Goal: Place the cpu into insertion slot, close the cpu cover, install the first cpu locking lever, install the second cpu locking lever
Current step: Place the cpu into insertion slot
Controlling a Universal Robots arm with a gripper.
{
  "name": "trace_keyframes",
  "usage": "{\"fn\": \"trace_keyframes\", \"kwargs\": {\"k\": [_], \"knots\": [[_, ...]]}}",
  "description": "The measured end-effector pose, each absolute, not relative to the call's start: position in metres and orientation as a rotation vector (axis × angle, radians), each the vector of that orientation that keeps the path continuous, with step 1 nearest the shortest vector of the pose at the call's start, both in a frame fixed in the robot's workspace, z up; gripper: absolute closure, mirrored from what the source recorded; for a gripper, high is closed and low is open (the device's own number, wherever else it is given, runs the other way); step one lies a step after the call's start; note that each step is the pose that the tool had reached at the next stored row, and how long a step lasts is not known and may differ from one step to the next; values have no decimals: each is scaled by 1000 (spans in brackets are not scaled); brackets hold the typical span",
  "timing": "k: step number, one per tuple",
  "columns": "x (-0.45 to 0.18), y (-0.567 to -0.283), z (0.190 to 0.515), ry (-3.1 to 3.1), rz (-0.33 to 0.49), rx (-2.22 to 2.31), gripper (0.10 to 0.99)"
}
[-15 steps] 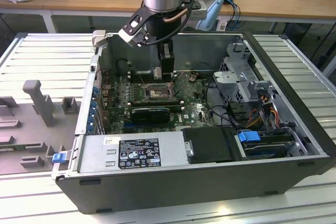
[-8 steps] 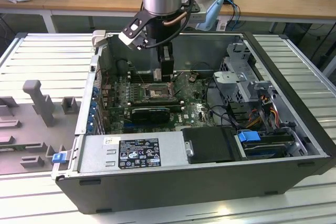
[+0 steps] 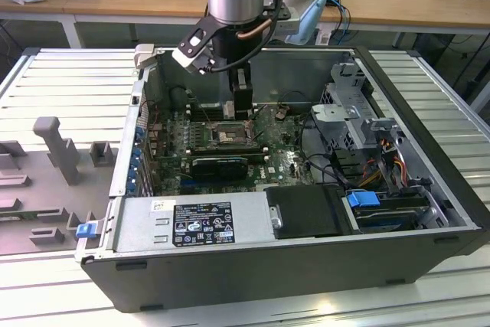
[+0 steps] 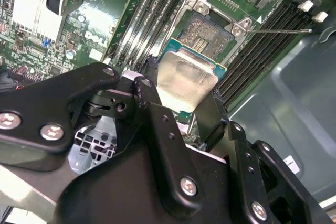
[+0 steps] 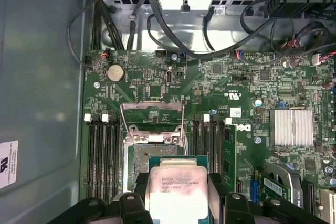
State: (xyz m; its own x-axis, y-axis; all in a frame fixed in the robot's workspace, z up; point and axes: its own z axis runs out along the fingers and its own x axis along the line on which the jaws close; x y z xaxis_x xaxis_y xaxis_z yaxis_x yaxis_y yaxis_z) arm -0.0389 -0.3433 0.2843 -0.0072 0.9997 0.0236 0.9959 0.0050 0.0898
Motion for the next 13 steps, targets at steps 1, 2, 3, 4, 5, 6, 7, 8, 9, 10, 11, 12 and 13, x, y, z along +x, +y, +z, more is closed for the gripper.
{"fn": "trace_keyframes", "kwargs": {"k": [1,2,3,4,5,6,7,8,9,10,11,12,13], "knots": [[-39,-343,284,2193,124,2180,557],[-39,-343,284,2193,125,2180,557],[-39,-343,283,2193,124,2180,557],[-39,-343,283,2193,124,2180,557],[-39,-343,282,2193,125,2180,557],[-39,-343,282,2193,125,2180,557],[-39,-343,282,2193,124,2180,557],[-39,-343,281,2193,125,2180,557],[-39,-343,281,2193,125,2180,557],[-39,-343,281,2193,125,2180,557],[-39,-343,280,2193,124,2180,557],[-39,-343,280,2193,124,2180,557],[-39,-343,279,2193,124,2180,557]]}}
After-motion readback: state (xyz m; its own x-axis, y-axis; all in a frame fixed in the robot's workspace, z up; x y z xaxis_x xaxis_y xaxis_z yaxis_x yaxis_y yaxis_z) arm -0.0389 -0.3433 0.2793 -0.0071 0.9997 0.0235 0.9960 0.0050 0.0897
